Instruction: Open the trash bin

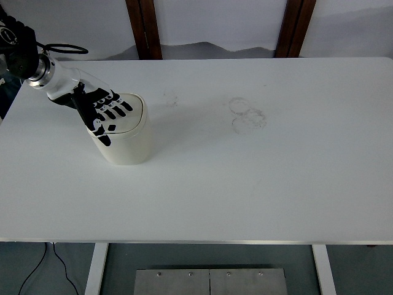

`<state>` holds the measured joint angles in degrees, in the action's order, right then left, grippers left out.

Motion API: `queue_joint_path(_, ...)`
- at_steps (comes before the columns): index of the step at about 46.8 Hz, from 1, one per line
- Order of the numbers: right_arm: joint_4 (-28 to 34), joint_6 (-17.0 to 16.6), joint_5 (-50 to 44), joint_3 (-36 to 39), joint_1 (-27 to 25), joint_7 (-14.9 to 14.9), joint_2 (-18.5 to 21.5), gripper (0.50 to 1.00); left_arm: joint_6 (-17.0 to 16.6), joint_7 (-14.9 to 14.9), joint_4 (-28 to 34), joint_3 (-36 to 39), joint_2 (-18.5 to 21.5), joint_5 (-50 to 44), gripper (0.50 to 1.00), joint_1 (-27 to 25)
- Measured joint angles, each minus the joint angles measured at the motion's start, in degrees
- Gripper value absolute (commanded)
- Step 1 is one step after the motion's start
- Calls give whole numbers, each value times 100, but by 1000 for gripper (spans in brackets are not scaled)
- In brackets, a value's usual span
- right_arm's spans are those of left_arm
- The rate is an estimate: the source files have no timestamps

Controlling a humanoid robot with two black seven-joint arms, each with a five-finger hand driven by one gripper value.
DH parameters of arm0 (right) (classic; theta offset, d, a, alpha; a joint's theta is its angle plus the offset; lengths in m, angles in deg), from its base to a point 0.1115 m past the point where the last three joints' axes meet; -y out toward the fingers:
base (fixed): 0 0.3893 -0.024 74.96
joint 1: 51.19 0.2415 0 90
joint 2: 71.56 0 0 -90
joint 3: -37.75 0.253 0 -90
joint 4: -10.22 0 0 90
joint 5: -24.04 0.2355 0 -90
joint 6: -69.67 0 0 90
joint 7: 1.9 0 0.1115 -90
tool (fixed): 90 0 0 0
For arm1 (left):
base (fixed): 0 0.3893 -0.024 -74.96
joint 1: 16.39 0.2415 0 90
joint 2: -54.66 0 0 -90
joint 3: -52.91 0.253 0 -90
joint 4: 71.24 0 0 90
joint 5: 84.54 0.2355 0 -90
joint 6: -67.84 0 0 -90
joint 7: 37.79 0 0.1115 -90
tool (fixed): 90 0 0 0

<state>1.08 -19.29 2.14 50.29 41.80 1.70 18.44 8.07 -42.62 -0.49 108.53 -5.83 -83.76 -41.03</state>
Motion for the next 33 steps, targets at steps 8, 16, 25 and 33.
queue_joint_path(8,0,1,-3,3,0,0,0,995,-1,2,-2,0,11,0,1000,48)
queue_joint_path(16,0,1,1,3,0,0,0,995,-3,1,-2,-1,28,-2,1000,79)
queue_joint_path(25,0,1,0,3,0,0,0,995,4,0,-2,0,28,-2,1000,81)
queue_joint_path(33,0,0,-1,3,0,0,0,995,17,-6,-20,-15,47,-40,1000,-7)
